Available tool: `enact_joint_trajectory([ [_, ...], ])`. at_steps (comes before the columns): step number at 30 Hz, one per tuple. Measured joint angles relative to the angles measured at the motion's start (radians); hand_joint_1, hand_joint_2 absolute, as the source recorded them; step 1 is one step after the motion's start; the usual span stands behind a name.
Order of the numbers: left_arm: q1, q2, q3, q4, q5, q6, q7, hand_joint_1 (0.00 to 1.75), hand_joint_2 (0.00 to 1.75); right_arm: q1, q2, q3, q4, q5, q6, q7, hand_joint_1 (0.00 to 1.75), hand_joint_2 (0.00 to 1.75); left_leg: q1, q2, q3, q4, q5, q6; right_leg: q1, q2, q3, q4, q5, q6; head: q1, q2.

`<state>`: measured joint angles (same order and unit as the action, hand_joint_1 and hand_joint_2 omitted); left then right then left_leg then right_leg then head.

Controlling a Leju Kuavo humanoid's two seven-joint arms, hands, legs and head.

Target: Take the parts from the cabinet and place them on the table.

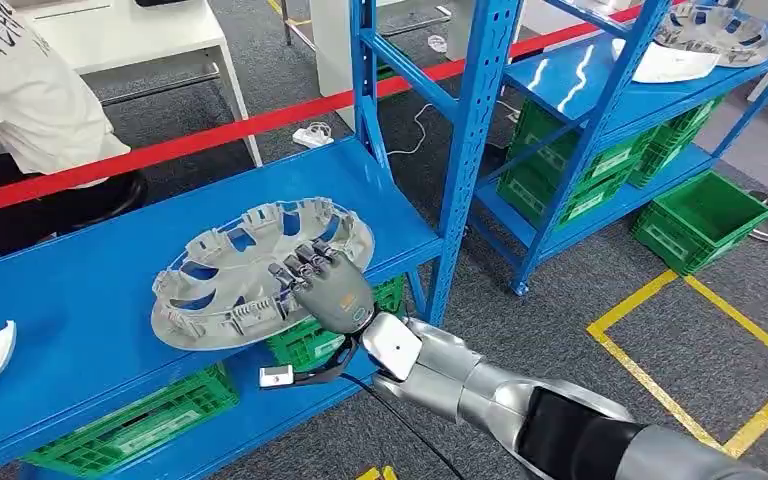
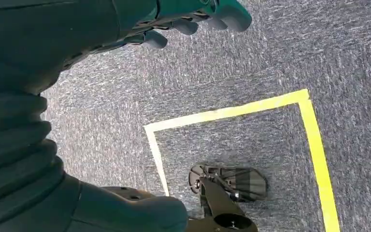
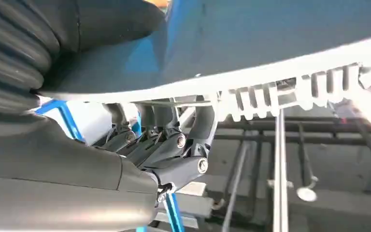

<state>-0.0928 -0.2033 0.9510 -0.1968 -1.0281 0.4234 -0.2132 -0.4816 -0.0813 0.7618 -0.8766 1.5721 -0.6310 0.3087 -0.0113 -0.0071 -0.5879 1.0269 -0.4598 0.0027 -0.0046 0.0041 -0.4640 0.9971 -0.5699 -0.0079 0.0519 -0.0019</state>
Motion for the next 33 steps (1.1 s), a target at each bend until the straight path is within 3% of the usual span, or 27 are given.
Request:
enact_joint_trajectory([
  [4, 0.007, 0.003, 0.0, 0.0, 0.002, 0.004, -0.003, 0.0, 1.75, -0.041, -0.01, 0.067, 0.019, 0.0, -0.002, 0.154, 1.75, 1.75, 0.0, 0.0, 0.0, 0.0, 0.0, 0.0, 0.0, 0.0, 0.0, 0.0, 0.0, 0.0, 0.0, 0.0],
  [8, 0.007, 0.003, 0.0, 0.0, 0.006, 0.005, -0.012, 0.0, 1.75, -0.064, -0.024, 0.107, 0.019, 0.001, 0.002, 0.165, 1.75, 1.75, 0.0, 0.0, 0.0, 0.0, 0.0, 0.0, 0.0, 0.0, 0.0, 0.0, 0.0, 0.0, 0.0, 0.0],
  [12, 0.007, 0.003, 0.0, 0.0, 0.005, 0.003, -0.016, 0.0, 1.75, -0.048, -0.031, 0.071, -0.004, -0.002, 0.003, 0.032, 1.75, 1.75, 0.0, 0.0, 0.0, 0.0, 0.0, 0.0, 0.0, 0.0, 0.0, 0.0, 0.0, 0.0, 0.0, 0.0],
  [15, 0.007, 0.003, 0.0, 0.0, 0.005, 0.003, -0.015, 0.0, 1.75, -0.005, -0.02, -0.026, -0.033, -0.002, 0.004, -0.136, 1.75, 1.75, 0.0, -0.001, 0.0, 0.0, 0.0, 0.0, 0.0, 0.0, 0.0, 0.0, 0.0, 0.0, 0.0, 0.0],
  [18, 0.007, 0.003, 0.0, 0.0, 0.005, 0.003, -0.013, 0.0, 1.75, 0.029, 0.012, -0.138, -0.048, -0.002, 0.025, -0.257, 1.75, 1.75, 0.0, -0.001, 0.0, -0.001, 0.0, 0.0, 0.0, 0.0, 0.0, -0.001, 0.0, 0.0, 0.0, 0.0],
  [22, 0.009, 0.003, 0.0, 0.0, 0.005, 0.003, -0.011, 0.0, 1.75, 0.059, 0.049, -0.249, -0.05, -0.003, 0.05, -0.327, 1.75, 1.75, 0.0, -0.001, 0.0, -0.001, 0.0, 0.0, 0.0, 0.0, 0.0, -0.001, 0.0, 0.0, 0.0, 0.0],
  [26, 0.01, 0.003, 0.0, 0.0, 0.005, 0.003, -0.011, 0.0, 1.75, 0.062, 0.059, -0.275, -0.045, -0.002, 0.046, -0.274, 1.75, 1.75, 0.0, -0.001, 0.0, -0.001, 0.0, 0.0, 0.0, 0.0, 0.0, 0.0, 0.0, 0.0, 0.0, 0.0],
  [29, 0.011, 0.003, 0.001, 0.0, 0.006, 0.004, -0.011, 0.0, 1.75, 0.052, 0.058, -0.257, -0.032, -0.002, 0.019, -0.168, 1.75, 1.75, 0.0, -0.001, 0.0, -0.001, 0.0, 0.0, 0.0, 0.0, 0.0, 0.0, 0.0, 0.0, 0.0, 0.0],
  [33, 0.01, 0.003, 0.002, 0.0, 0.006, 0.005, -0.011, 0.0, 1.75, 0.008, 0.042, -0.177, -0.02, 0.0, 0.004, -0.042, 1.75, 1.75, 0.0, 0.0, 0.0, -0.001, 0.0, 0.0, 0.0, 0.001, 0.0, -0.001, 0.0, 0.0, 0.0, 0.0],
])
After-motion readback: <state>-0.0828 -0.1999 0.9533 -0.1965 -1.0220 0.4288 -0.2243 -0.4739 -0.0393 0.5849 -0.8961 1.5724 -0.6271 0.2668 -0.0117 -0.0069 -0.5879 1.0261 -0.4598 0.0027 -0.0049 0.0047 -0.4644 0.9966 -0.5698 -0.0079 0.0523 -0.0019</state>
